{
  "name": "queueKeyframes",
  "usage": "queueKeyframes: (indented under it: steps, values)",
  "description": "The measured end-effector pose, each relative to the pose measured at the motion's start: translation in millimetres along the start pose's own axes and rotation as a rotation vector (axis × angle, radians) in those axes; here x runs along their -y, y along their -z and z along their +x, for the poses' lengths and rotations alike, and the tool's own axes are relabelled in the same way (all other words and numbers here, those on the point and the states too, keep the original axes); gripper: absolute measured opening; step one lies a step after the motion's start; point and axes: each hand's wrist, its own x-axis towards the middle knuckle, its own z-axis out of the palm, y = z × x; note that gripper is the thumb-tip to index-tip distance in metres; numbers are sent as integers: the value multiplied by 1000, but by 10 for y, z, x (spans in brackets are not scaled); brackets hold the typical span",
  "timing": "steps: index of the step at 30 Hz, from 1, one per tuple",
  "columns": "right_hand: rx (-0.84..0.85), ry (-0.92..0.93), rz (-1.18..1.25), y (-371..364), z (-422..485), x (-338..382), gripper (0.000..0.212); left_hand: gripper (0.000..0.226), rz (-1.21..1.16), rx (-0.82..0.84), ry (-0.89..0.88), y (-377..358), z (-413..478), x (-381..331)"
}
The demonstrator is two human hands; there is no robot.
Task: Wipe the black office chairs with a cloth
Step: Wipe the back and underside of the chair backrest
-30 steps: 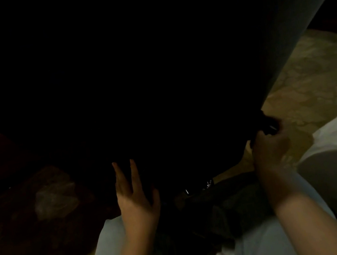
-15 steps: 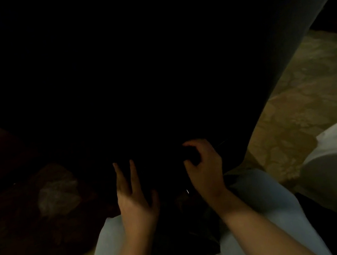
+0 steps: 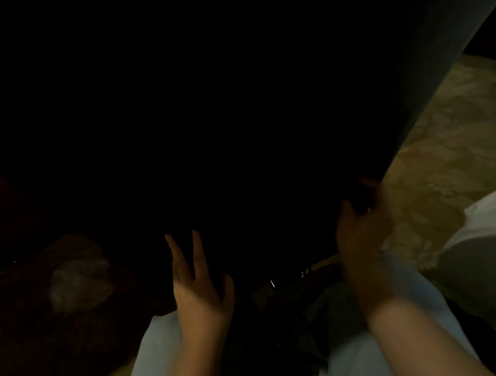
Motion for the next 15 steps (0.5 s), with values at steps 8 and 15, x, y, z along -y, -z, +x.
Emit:
queueKeyframes:
  steps: [8, 15]
  values:
    - [681, 487, -87, -361, -940, 168, 37, 73, 9, -32, -55, 47, -15, -5]
    - [474, 379, -114, -66, -629, 143, 32, 72, 23, -13, -20, 114, -80, -64]
